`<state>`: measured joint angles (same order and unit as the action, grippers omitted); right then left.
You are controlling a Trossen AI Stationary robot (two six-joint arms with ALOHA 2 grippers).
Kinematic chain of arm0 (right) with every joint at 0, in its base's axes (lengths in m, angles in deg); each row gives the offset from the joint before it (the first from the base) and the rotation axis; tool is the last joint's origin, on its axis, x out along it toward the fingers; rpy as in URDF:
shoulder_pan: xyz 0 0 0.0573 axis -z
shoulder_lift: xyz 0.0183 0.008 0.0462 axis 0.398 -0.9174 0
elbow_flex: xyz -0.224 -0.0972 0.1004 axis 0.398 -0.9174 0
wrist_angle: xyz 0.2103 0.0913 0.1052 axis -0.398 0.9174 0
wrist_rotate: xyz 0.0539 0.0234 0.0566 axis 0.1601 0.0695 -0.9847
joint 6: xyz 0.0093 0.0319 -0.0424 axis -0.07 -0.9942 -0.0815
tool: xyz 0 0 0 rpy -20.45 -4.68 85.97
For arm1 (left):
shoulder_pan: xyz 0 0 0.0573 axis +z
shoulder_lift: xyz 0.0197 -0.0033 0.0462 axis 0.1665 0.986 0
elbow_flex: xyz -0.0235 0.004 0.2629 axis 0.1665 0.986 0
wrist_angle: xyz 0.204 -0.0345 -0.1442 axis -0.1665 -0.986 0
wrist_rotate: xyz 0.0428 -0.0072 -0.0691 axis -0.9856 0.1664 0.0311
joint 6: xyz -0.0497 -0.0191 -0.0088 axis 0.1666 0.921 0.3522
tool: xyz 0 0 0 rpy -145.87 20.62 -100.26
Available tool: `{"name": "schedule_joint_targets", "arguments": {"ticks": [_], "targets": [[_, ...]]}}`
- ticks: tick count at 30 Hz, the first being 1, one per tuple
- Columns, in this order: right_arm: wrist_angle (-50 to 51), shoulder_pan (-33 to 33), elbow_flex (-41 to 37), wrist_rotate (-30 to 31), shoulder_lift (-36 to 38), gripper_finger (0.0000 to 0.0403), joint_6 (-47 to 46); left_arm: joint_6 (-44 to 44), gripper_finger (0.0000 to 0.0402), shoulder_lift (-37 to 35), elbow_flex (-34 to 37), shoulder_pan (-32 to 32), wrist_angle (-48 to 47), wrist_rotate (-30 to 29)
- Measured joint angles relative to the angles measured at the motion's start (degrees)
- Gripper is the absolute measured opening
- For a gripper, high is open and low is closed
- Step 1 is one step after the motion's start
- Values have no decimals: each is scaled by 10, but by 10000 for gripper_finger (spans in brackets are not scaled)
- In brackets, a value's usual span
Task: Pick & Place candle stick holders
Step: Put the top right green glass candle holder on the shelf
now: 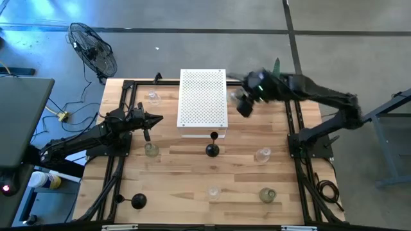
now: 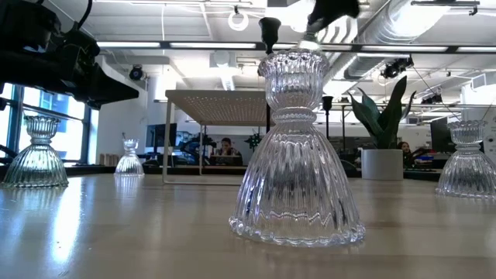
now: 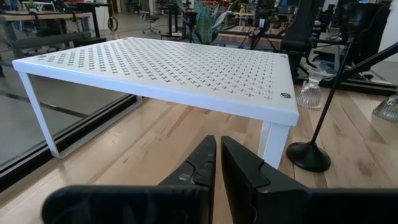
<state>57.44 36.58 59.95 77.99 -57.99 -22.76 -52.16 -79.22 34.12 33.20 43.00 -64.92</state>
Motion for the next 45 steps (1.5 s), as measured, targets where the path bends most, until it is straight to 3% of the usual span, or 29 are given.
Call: {"name": "schedule_joint_targets", "arguments": {"ticks": [9, 16, 20, 31, 45], "targets": [[-9, 146, 261, -155, -241, 161, 147, 0, 21, 0, 0, 0, 0, 0], [34, 192, 419, -201, -388, 161, 191, 0, 21, 0, 0, 0, 0, 0], [-3, 207, 376, -234, -393, 161, 210, 0, 21, 0, 0, 0, 0, 0], [-86, 211, 313, -215, -394, 161, 252, 0, 21, 0, 0, 0, 0, 0], [-99, 214, 307, -197, -394, 165, 267, 0, 21, 0, 0, 0, 0, 0]]}}
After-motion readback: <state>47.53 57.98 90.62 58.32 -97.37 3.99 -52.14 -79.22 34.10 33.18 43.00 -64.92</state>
